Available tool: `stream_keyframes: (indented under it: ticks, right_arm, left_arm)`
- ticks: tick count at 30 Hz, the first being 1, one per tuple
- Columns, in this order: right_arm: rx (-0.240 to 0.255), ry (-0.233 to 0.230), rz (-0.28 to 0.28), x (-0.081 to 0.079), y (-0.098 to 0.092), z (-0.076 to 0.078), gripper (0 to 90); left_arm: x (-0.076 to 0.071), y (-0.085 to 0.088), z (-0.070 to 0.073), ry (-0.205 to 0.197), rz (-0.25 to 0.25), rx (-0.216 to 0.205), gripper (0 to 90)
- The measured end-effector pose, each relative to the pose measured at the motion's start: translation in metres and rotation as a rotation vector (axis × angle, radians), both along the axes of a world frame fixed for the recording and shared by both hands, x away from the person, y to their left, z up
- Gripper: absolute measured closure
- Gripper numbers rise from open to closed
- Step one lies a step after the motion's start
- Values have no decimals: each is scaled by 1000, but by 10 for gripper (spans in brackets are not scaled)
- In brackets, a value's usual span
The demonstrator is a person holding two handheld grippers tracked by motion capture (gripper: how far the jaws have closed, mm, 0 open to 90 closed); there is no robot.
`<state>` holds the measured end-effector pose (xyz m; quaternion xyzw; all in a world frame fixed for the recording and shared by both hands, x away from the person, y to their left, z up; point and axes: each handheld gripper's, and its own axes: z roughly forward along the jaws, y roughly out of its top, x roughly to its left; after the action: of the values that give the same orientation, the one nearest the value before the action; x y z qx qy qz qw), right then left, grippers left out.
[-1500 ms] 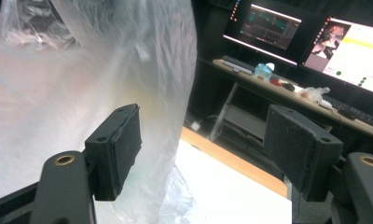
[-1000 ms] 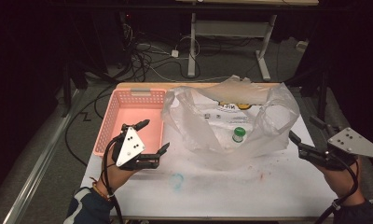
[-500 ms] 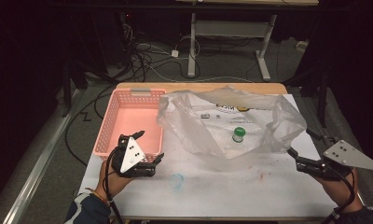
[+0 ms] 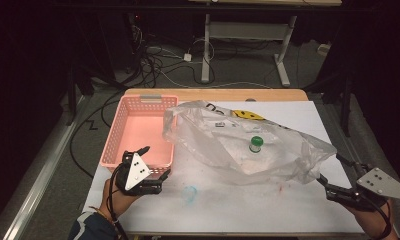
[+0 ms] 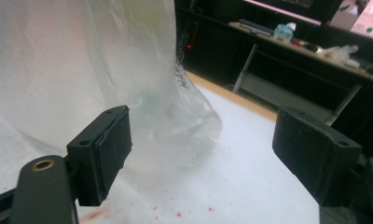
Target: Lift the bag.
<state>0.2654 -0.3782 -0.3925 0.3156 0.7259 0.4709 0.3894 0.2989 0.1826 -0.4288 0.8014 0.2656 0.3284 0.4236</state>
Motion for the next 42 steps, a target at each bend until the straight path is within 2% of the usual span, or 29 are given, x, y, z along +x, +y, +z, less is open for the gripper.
stream_keyframes:
  ticks: [4,7,10,14,16,27,42]
  right_arm:
    - [-48,16,-13,0,-3,-14,185]
    - [-39,43,-16,5,-5,-25,185]
    - [-33,50,2,8,-4,-36,185]
    - [-34,91,42,10,3,-52,183]
    - [-51,98,56,11,6,-56,183]
    - [-43,81,60,7,6,-54,187]
    - [-39,91,59,9,7,-55,190]
  left_arm:
    - [-1,2,-7,16,6,4,97]
    - [-4,3,-12,23,8,12,97]
    - [-6,5,-15,34,12,9,97]
    - [-8,5,-19,47,12,31,97]
    - [-8,6,-18,40,12,18,97]
    - [-9,3,-19,33,-7,42,97]
    - [-9,1,-19,31,-13,51,97]
